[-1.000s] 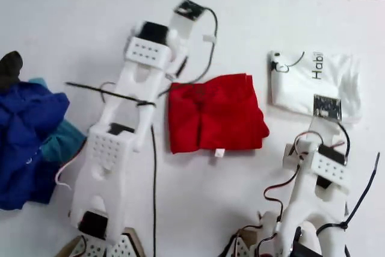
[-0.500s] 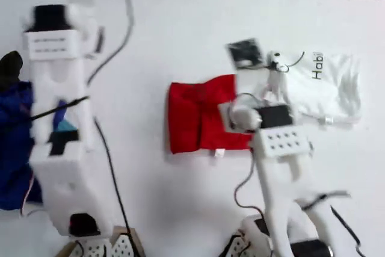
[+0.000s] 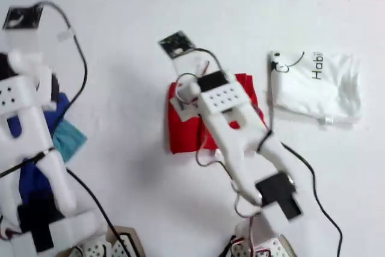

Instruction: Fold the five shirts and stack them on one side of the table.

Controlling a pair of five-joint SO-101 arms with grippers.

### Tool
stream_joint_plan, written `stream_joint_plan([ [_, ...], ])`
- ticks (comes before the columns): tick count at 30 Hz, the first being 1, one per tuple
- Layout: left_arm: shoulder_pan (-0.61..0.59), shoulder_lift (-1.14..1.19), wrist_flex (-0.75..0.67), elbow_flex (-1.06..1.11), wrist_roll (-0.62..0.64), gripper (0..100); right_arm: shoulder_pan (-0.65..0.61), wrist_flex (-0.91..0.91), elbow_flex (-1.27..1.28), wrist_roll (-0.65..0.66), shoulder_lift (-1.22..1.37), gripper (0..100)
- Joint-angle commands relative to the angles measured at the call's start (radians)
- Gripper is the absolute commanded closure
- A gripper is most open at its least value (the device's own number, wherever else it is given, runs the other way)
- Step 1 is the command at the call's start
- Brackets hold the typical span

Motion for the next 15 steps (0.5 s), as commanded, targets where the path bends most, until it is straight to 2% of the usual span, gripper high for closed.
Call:
stream_joint_plan([
  [1, -0.044, -0.106, -0.084, 0.165, -0.014, 97, 0.022, 0.062, -0.094, 0.009, 0.085, 96.4],
  [6, -0.091, -0.164, -0.198, 0.300, -0.018, 97, 0.107, 0.163, -0.124, 0.011, 0.147, 96.4],
  [15, -0.086, -0.167, -0.259, 0.337, -0.018, 97, 0.237, 0.394, -0.190, 0.014, 0.042, 96.5],
])
